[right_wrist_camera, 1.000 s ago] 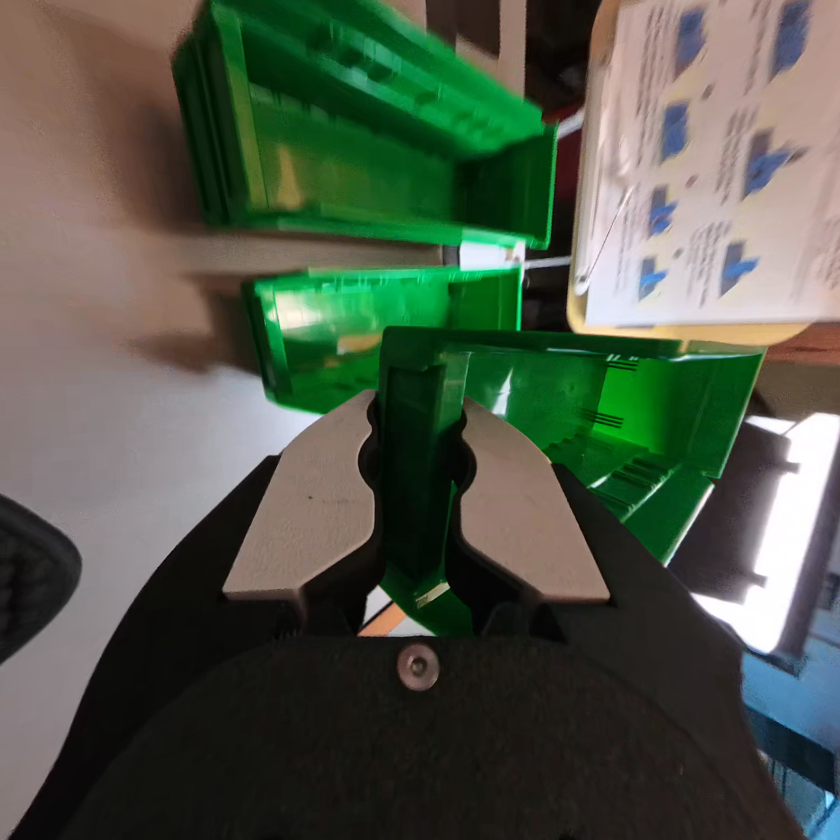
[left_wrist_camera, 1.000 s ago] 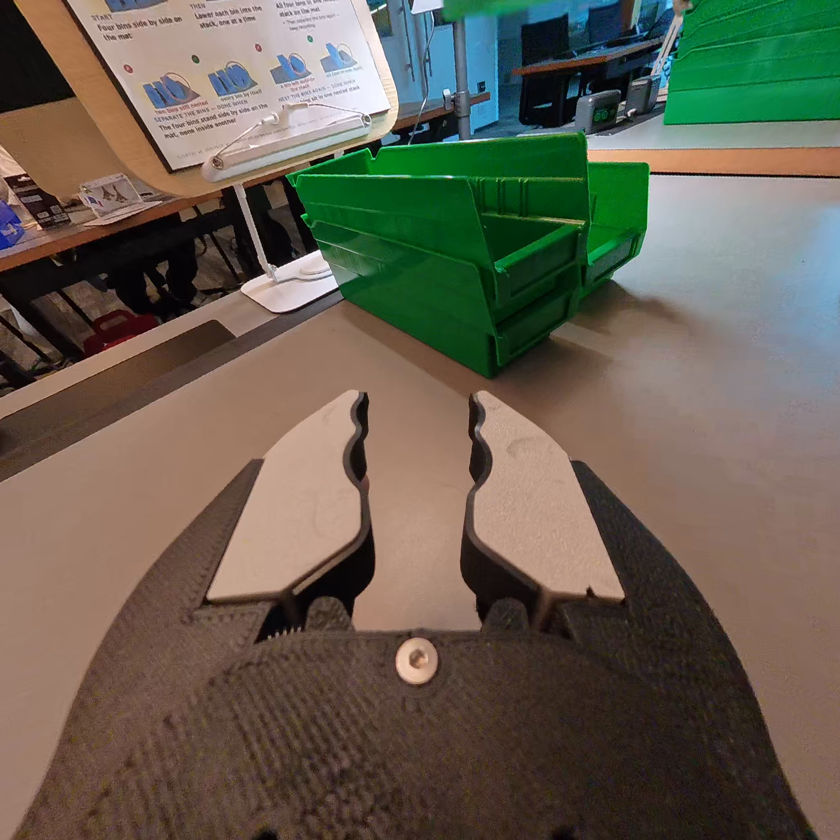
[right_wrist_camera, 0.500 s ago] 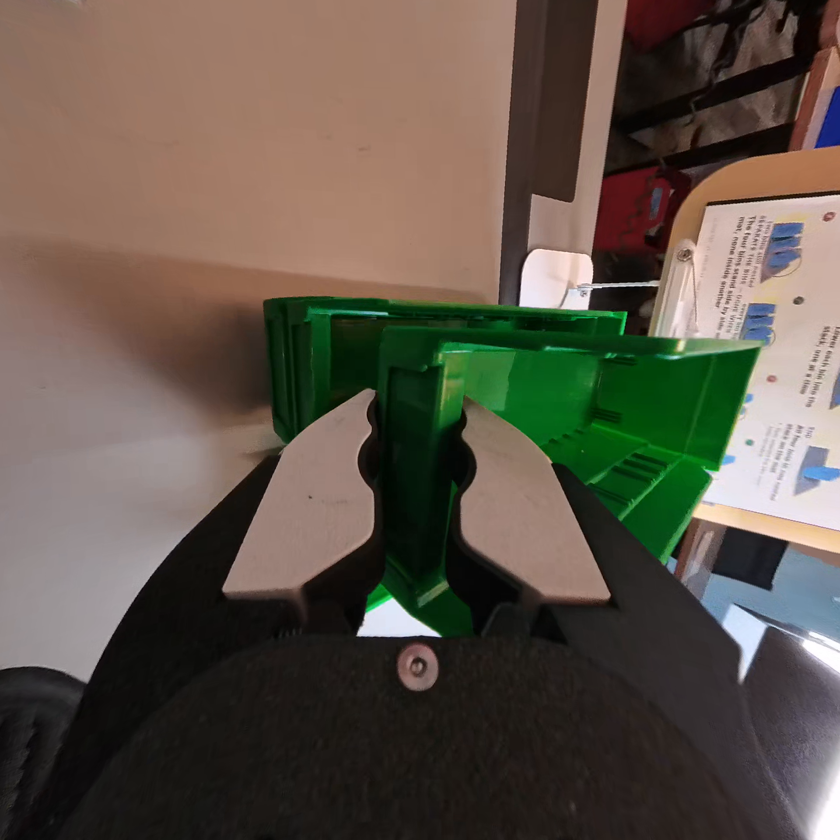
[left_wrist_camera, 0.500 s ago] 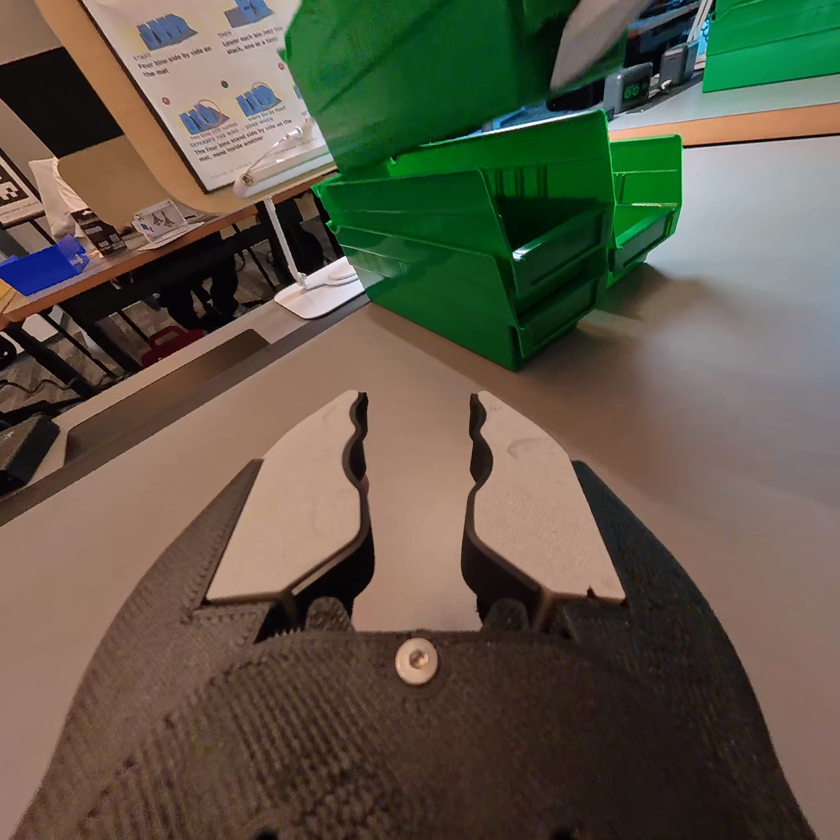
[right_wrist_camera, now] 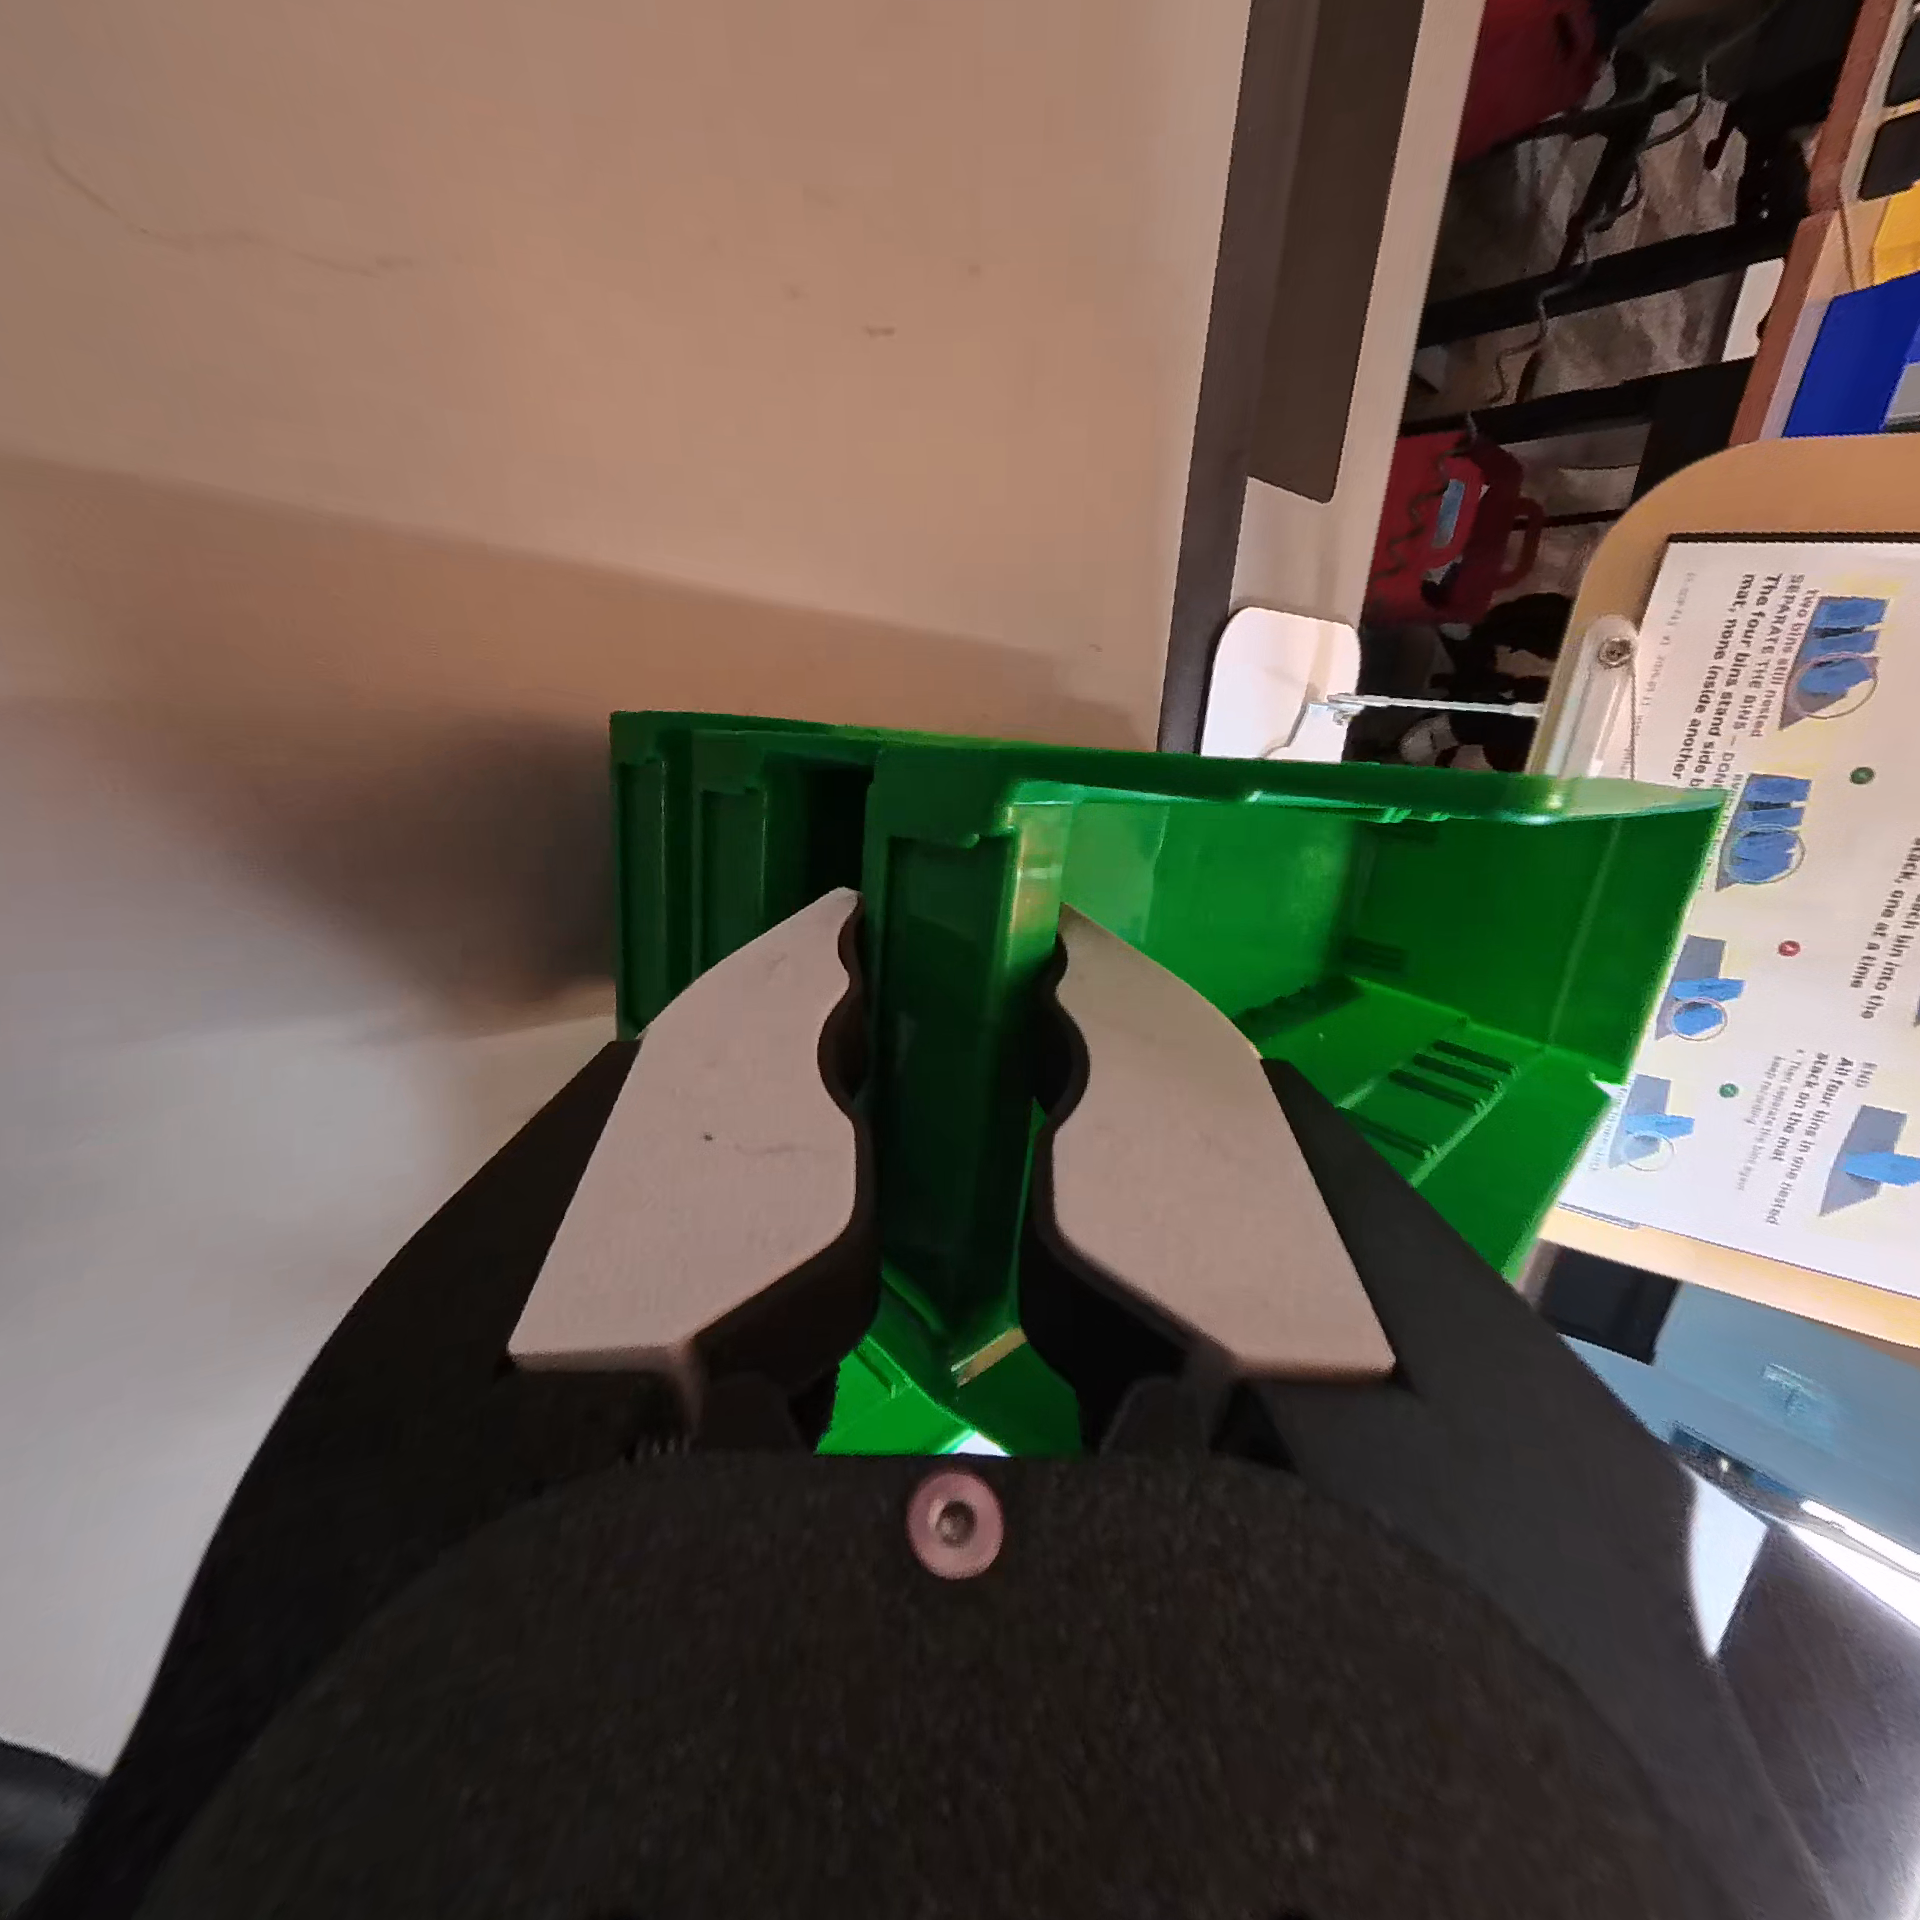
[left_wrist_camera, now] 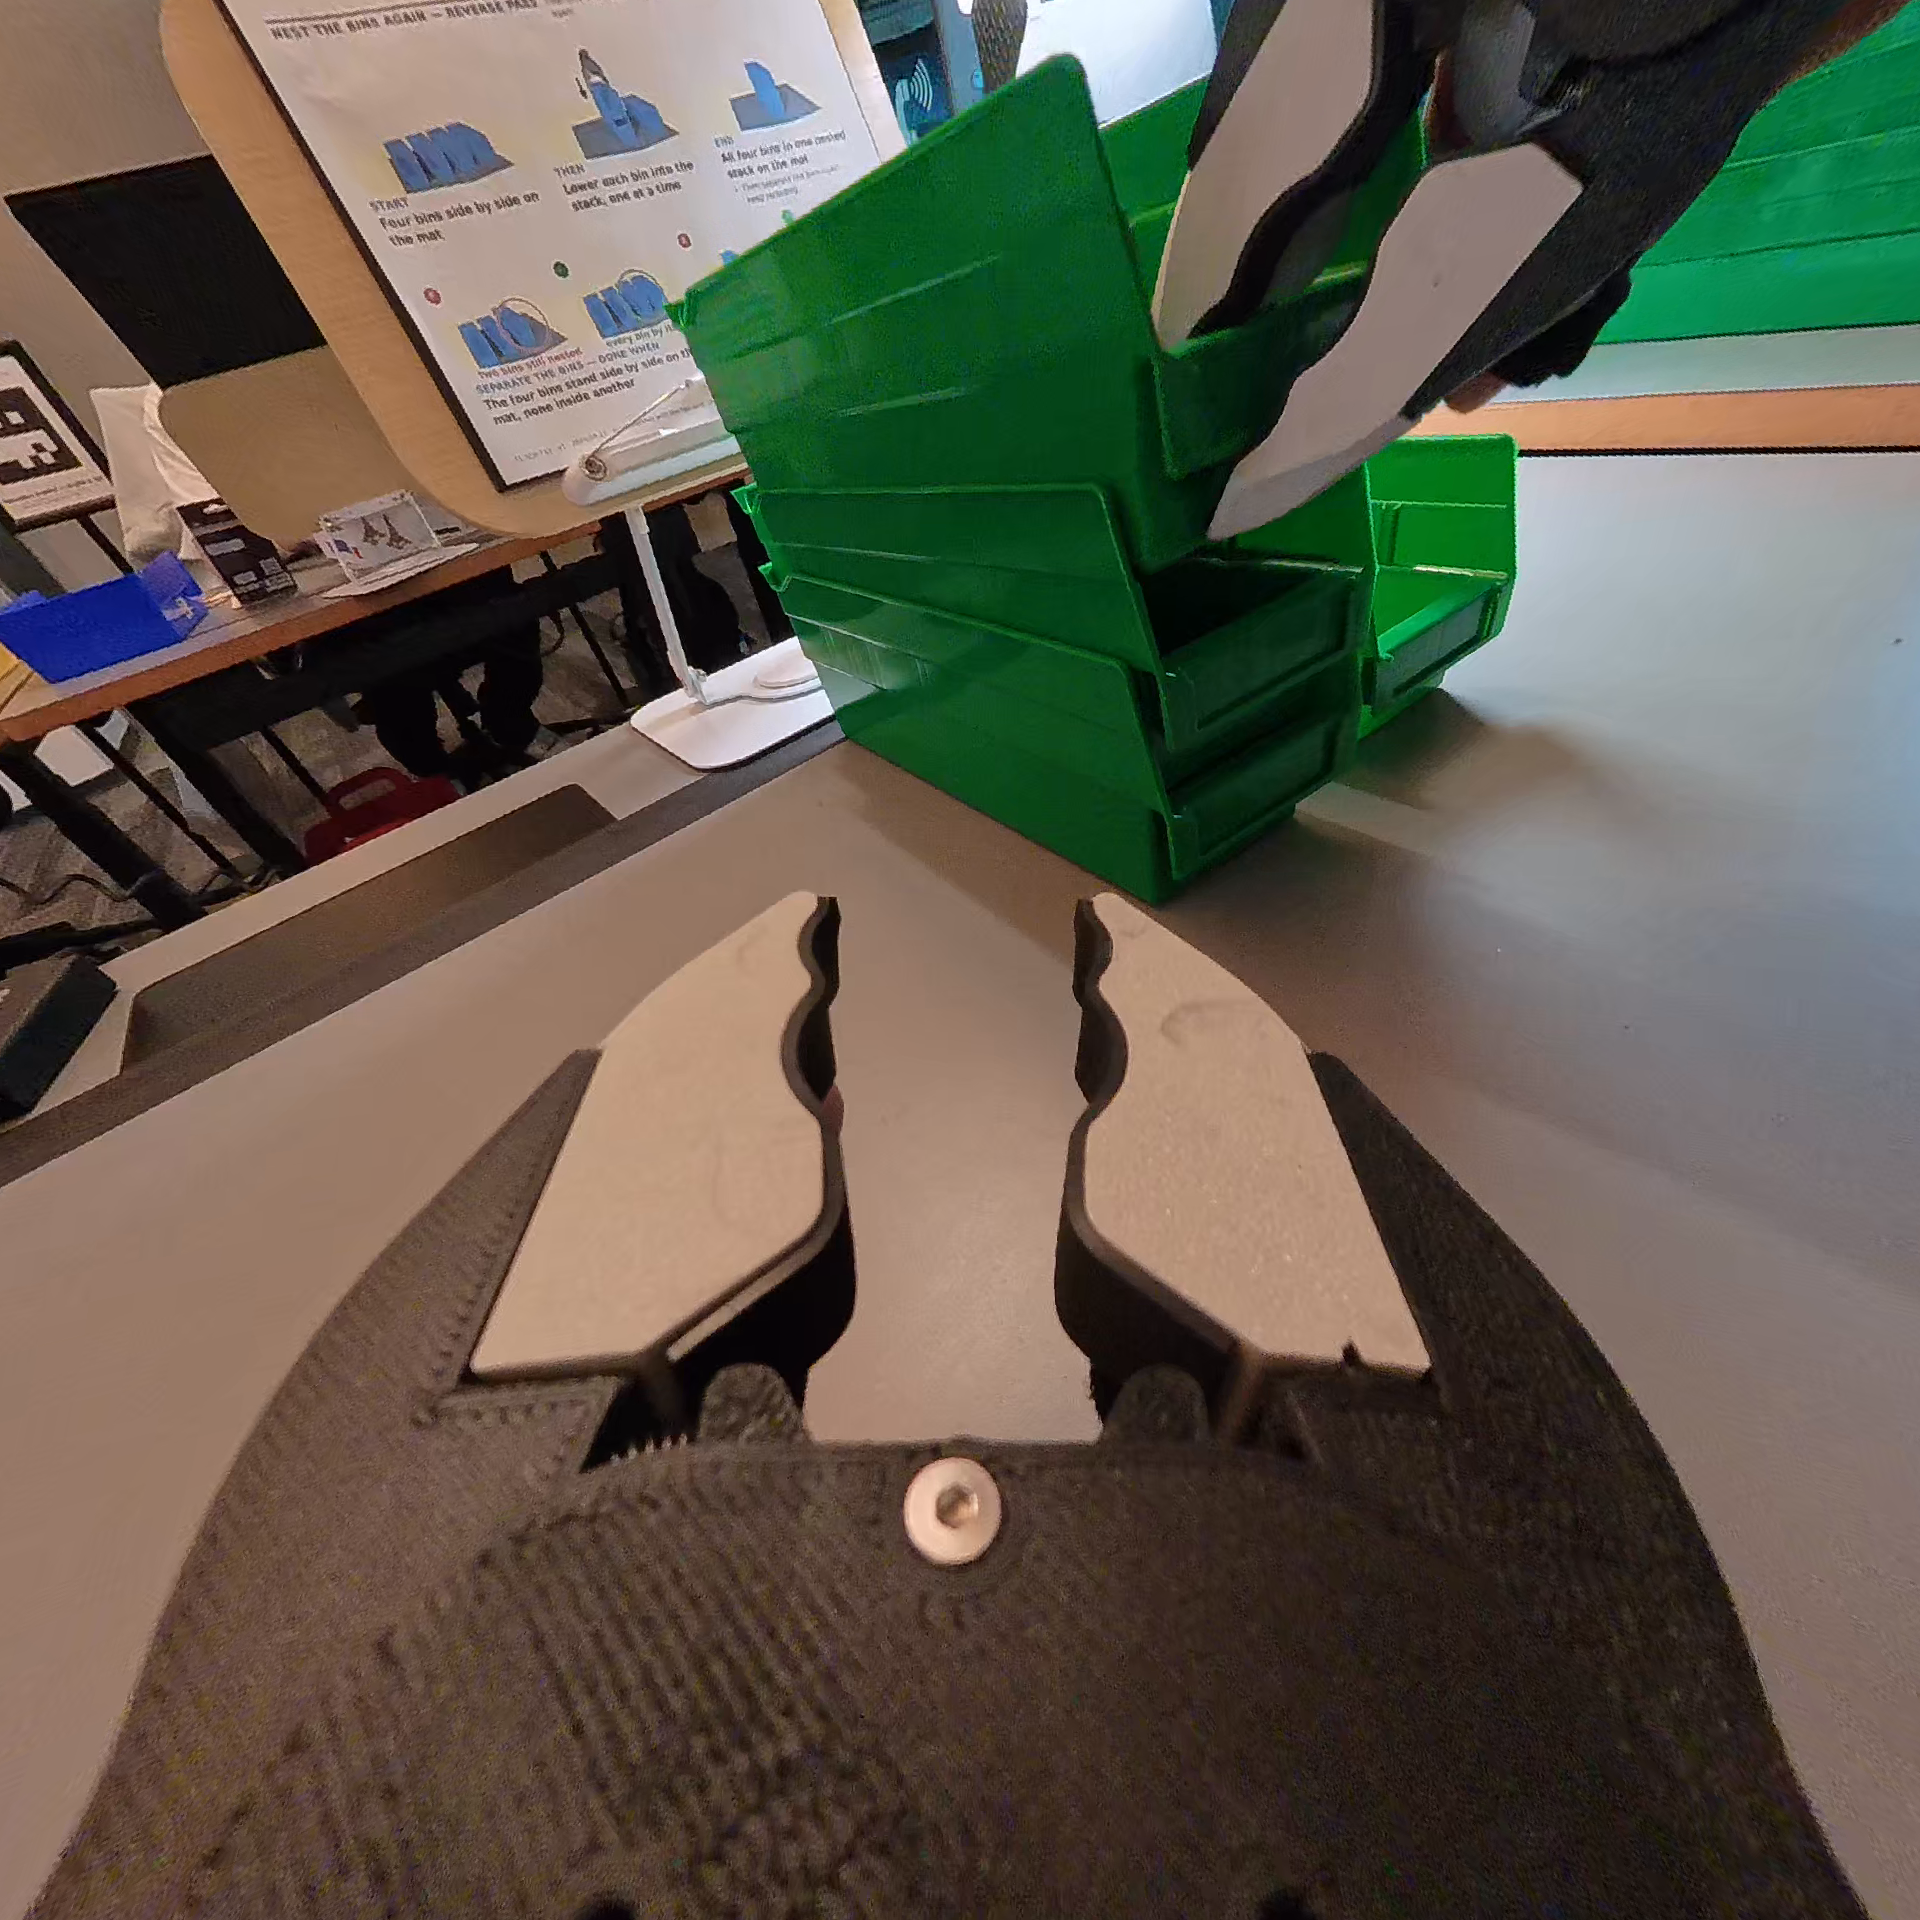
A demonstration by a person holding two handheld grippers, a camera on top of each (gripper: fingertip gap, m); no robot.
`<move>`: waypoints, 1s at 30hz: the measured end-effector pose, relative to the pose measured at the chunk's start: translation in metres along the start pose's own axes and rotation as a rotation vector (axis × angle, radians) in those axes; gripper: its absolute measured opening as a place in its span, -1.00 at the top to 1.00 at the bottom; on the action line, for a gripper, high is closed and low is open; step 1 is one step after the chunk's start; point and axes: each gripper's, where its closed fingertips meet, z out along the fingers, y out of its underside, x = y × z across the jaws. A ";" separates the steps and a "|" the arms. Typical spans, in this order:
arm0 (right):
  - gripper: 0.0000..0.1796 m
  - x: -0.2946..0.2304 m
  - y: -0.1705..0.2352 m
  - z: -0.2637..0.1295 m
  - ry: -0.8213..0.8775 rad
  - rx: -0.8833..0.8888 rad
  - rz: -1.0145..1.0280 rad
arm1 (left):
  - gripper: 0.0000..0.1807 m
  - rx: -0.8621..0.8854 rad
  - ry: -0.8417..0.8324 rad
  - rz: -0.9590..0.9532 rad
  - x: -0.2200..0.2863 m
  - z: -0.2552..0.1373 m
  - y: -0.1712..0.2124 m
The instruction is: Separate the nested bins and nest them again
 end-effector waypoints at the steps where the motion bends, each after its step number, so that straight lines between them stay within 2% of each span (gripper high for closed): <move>1: 0.69 0.000 0.001 0.002 0.004 -0.001 -0.001 | 0.52 -0.001 0.001 0.000 0.000 0.000 0.000; 14: 0.67 -0.013 0.010 0.024 -0.038 0.000 0.018 | 0.52 -0.012 0.008 -0.003 0.001 0.001 0.003; 18: 0.55 -0.009 0.010 0.020 -0.010 -0.006 0.012 | 0.52 -0.012 0.009 0.000 0.002 0.001 0.003; 23: 0.51 -0.006 0.005 0.002 0.011 0.039 0.026 | 0.52 -0.009 0.004 0.002 0.002 0.001 0.003; 30: 0.51 0.004 0.007 -0.055 0.062 0.226 0.182 | 0.53 0.002 0.019 -0.046 0.003 -0.001 0.001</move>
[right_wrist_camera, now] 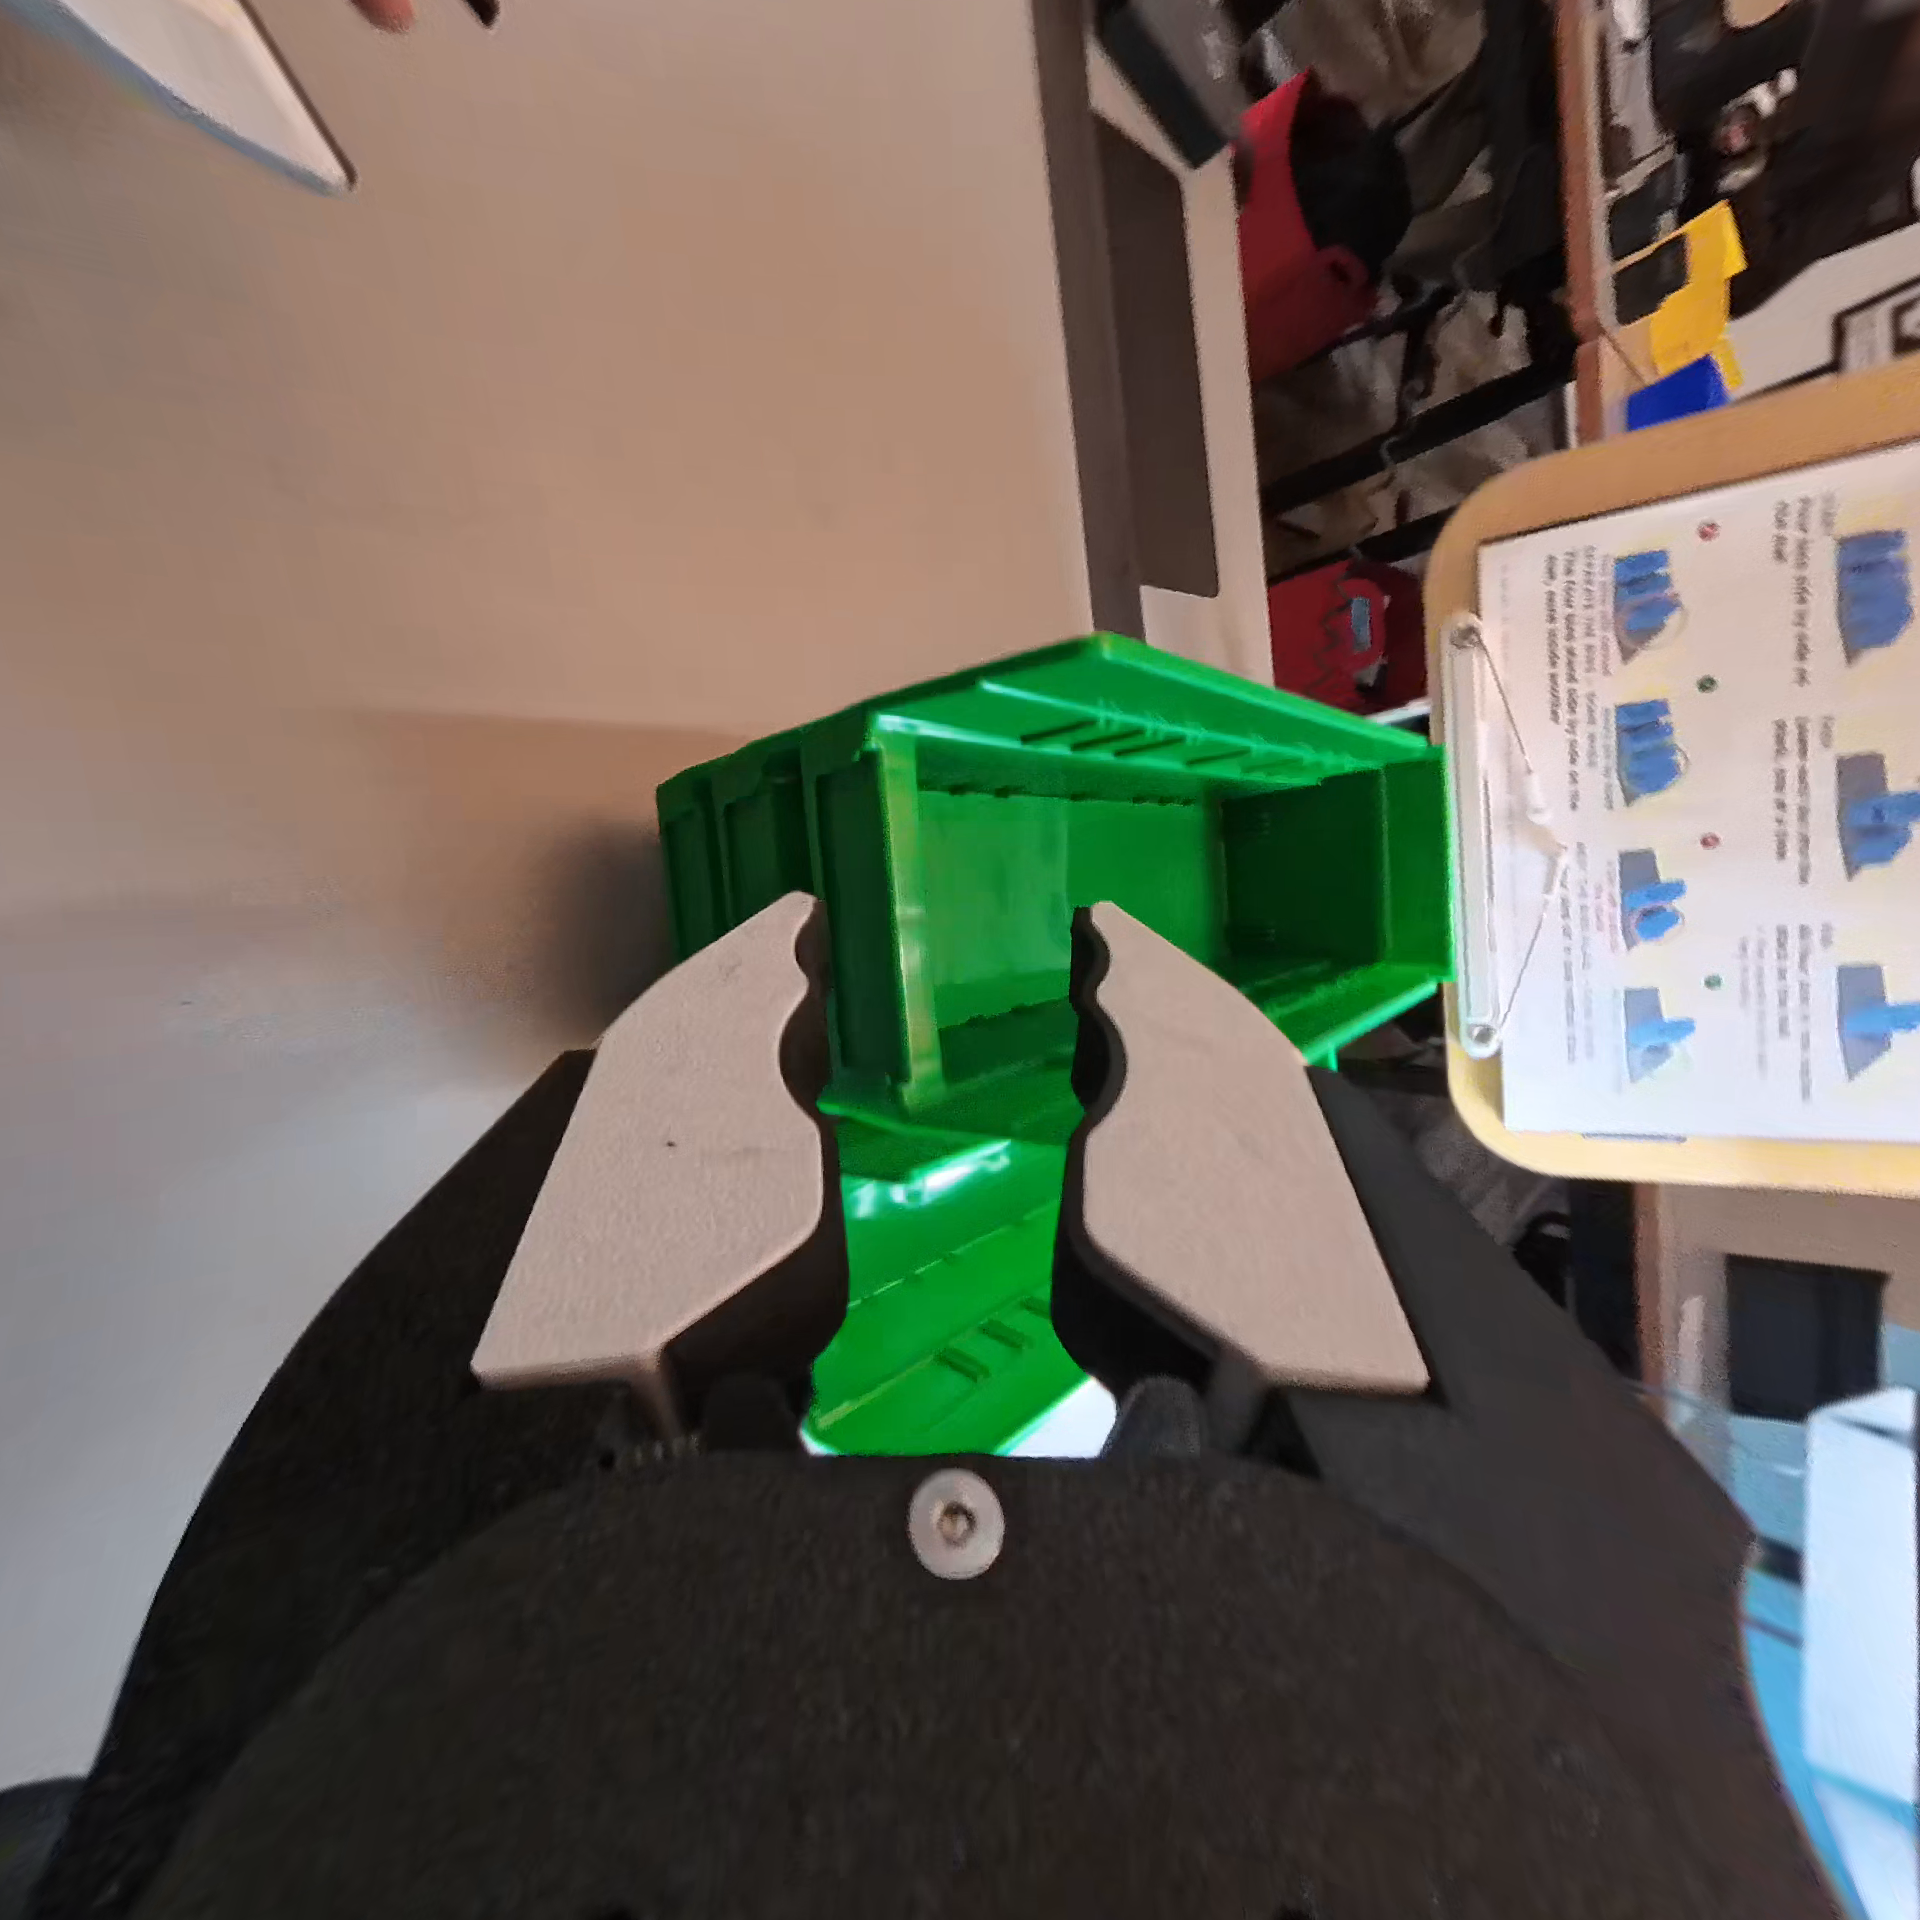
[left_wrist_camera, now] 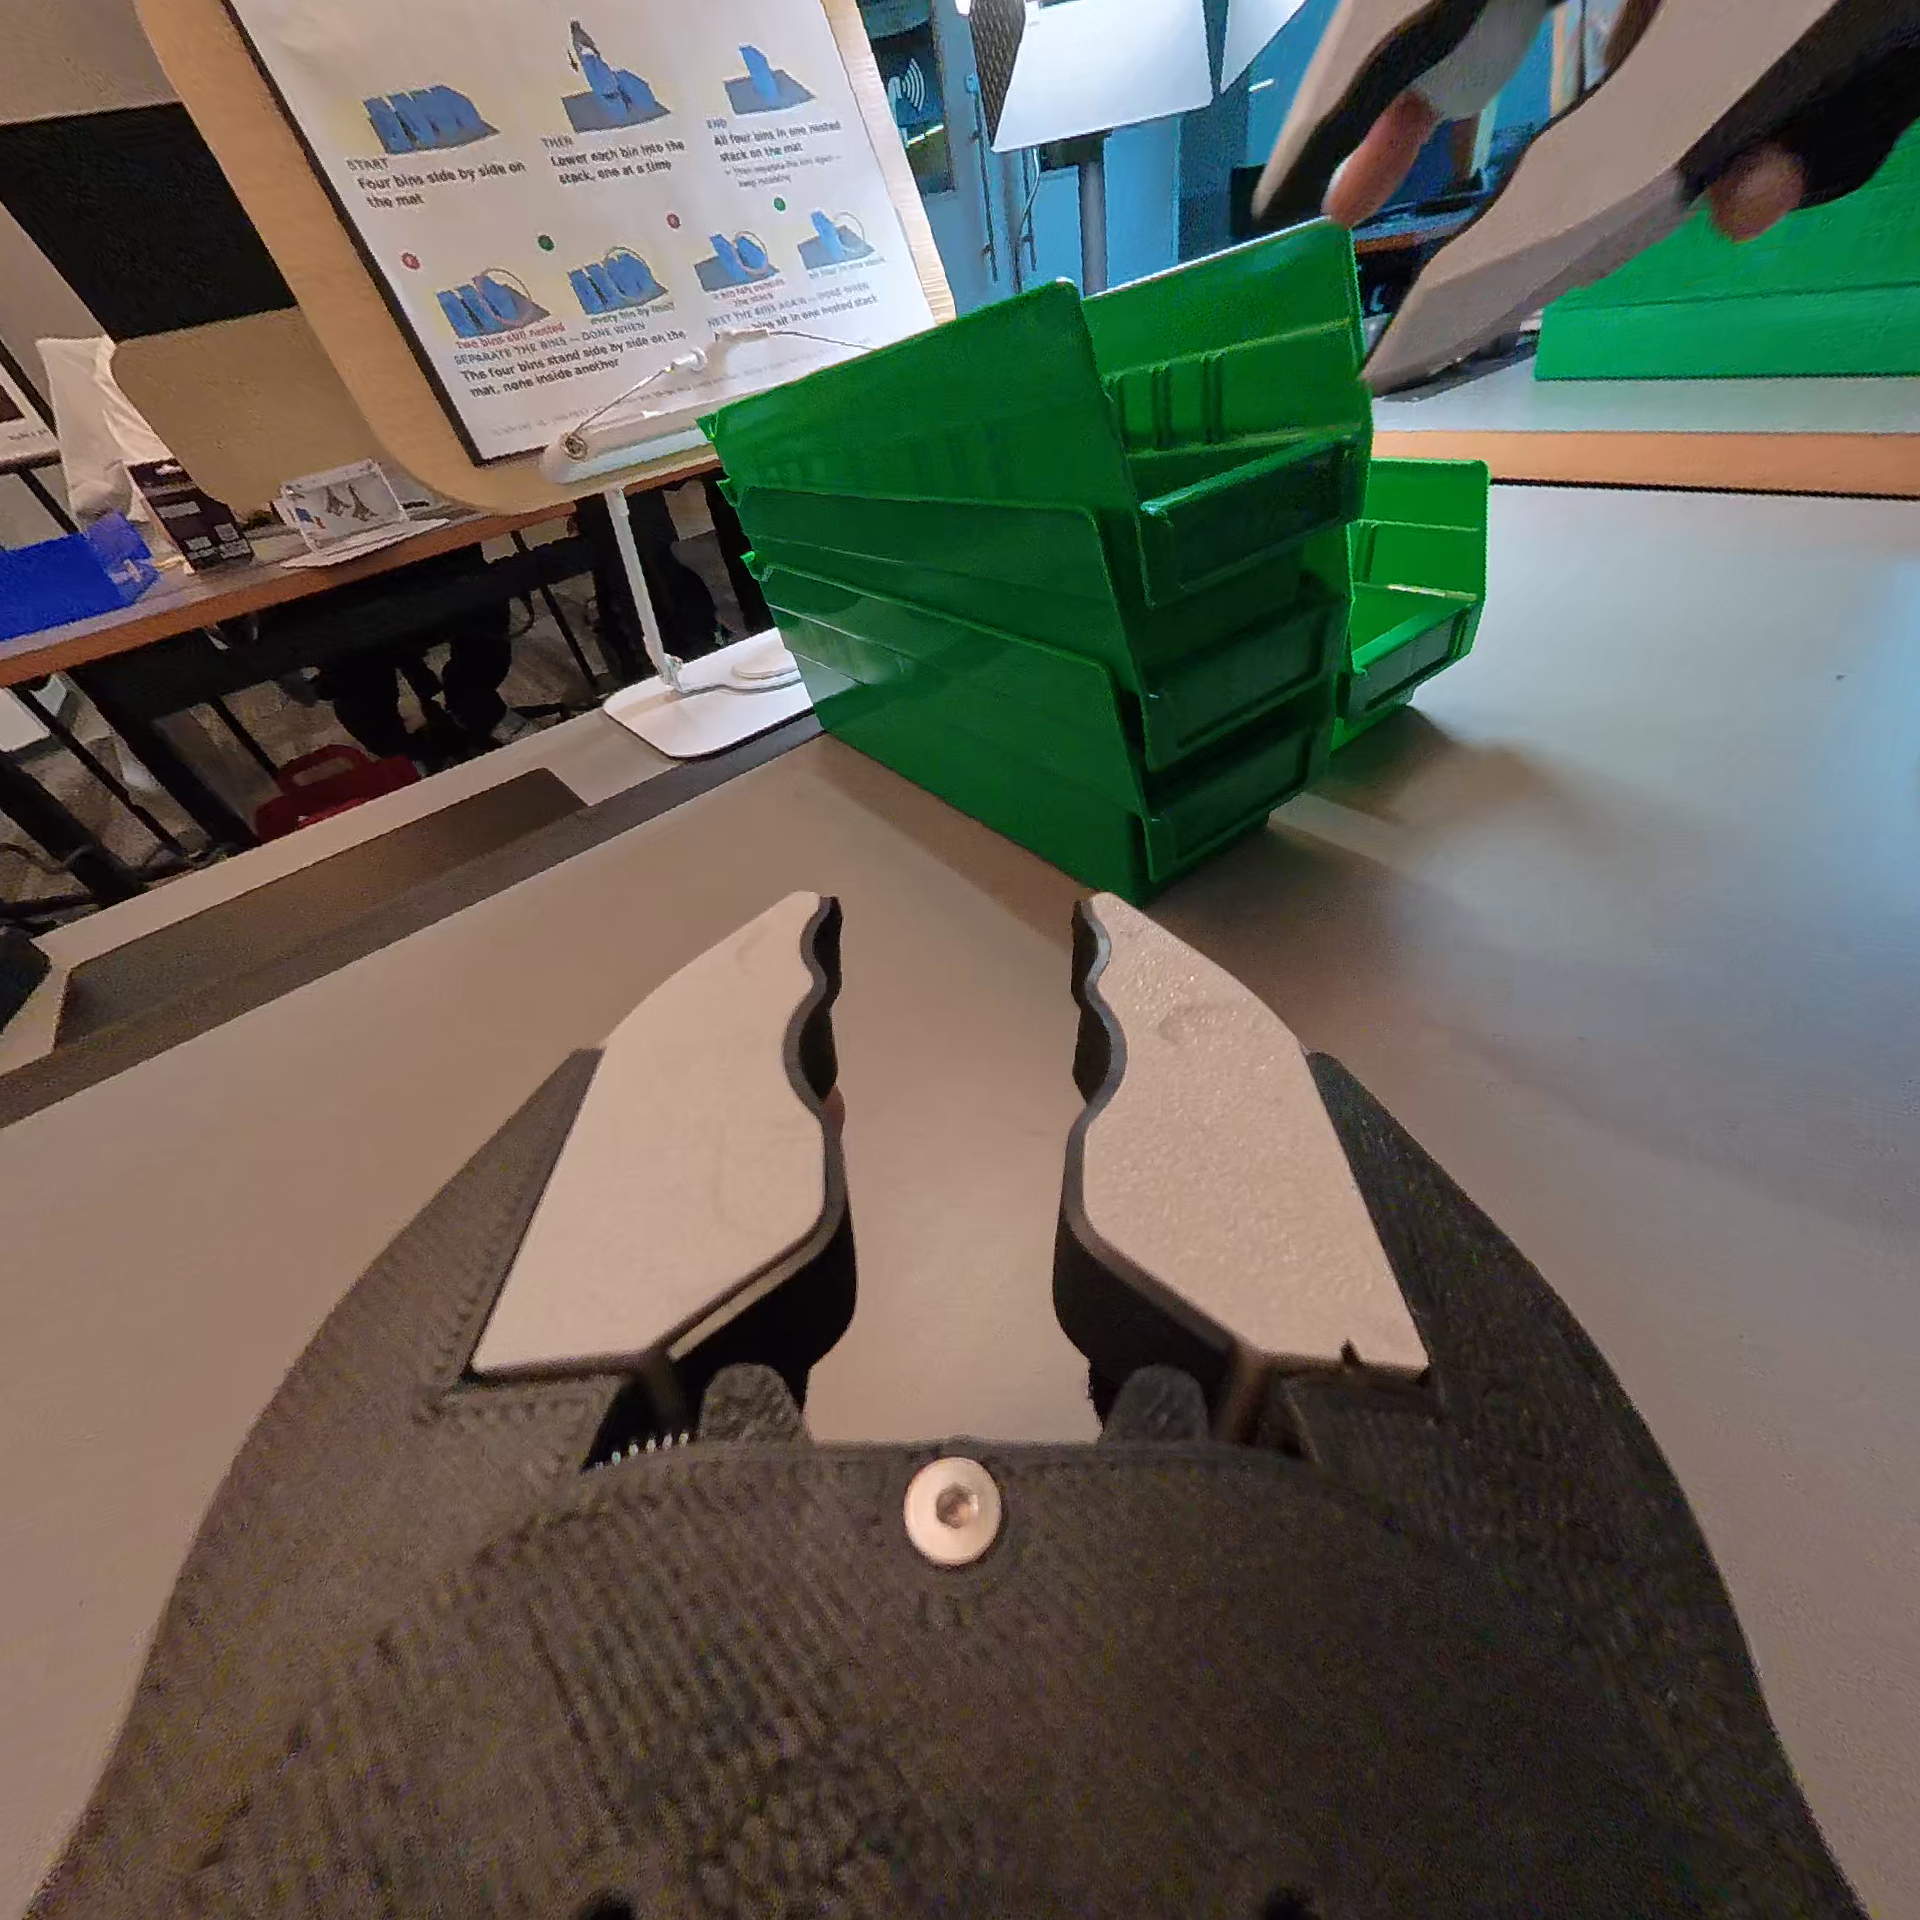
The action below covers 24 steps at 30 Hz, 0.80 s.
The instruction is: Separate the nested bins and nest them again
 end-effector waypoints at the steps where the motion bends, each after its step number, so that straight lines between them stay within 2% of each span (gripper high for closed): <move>1: 0.51 0.002 0.005 -0.009 0.011 0.020 0.034 | 0.53 0.001 0.002 -0.005 0.000 0.000 0.000; 6: 0.47 -0.009 0.072 -0.029 0.053 -0.032 0.153 | 0.53 0.001 0.016 -0.025 0.003 0.001 0.000; 11: 0.45 -0.044 0.147 -0.004 0.010 -0.191 0.152 | 0.53 -0.029 0.035 -0.009 0.011 0.008 0.006; 22: 0.40 -0.067 0.178 0.066 -0.093 -0.359 -0.026 | 0.53 -0.042 0.030 -0.007 0.011 0.009 0.011; 24: 0.54 -0.066 0.185 0.074 -0.106 -0.381 -0.036 | 0.53 -0.033 0.029 -0.003 0.011 0.008 0.009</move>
